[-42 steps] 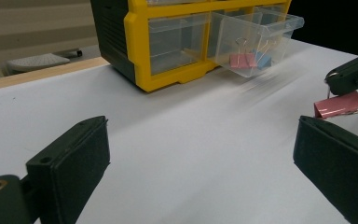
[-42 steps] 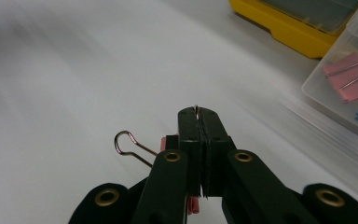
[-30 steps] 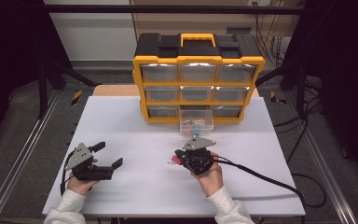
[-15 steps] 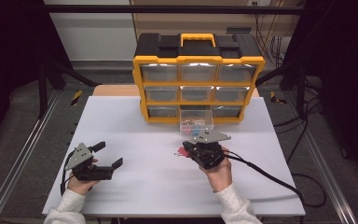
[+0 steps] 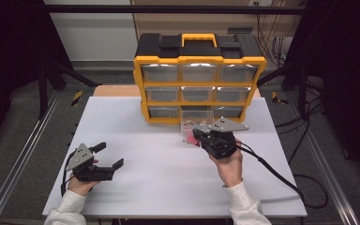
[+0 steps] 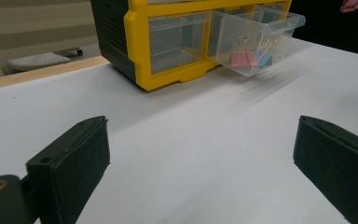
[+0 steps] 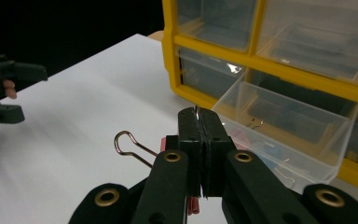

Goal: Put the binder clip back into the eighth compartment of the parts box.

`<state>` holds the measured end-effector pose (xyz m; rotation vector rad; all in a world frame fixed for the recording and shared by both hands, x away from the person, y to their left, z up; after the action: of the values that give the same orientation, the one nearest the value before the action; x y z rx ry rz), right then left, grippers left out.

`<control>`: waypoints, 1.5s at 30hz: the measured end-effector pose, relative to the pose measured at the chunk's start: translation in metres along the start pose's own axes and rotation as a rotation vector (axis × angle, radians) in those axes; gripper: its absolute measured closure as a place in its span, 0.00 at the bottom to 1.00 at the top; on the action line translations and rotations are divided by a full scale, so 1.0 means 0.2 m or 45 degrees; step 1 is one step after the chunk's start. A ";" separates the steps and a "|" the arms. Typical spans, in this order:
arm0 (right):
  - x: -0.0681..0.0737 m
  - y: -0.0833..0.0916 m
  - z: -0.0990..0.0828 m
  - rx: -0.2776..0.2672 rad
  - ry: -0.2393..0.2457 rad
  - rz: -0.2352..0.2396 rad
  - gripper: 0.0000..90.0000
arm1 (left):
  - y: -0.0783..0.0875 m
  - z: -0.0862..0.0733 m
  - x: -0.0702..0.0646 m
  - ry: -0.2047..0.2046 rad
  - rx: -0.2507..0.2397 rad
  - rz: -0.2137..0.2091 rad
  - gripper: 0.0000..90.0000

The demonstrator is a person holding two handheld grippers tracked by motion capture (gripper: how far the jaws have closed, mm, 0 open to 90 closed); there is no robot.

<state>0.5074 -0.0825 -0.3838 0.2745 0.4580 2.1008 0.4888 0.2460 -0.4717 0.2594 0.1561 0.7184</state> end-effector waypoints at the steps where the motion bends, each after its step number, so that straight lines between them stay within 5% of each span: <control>1: -0.01 0.00 0.01 -0.004 -0.002 -0.006 0.99 | 0.00 0.00 0.00 0.000 0.000 0.001 0.03; 16: -0.13 -0.01 0.16 -0.054 -0.035 -0.081 0.99 | 0.00 0.00 0.00 0.000 0.003 0.001 0.04; 45: -0.32 -0.18 0.25 -0.045 -0.071 -0.202 0.99 | -0.01 -0.01 0.00 -0.004 0.010 0.000 0.03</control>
<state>0.5879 -0.1082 -0.3558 0.2668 0.3961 1.9398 0.4893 0.2455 -0.4730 0.2677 0.1561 0.7178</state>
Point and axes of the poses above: each handheld gripper's, and its own axes: y roughly backward along the jaws, z roughly out of its top, x roughly to its left, the point moved 7 cm from there along -y, roughly forward along the jaws, and after that the axes turned 7 degrees about -z, right-handed, at the moved point
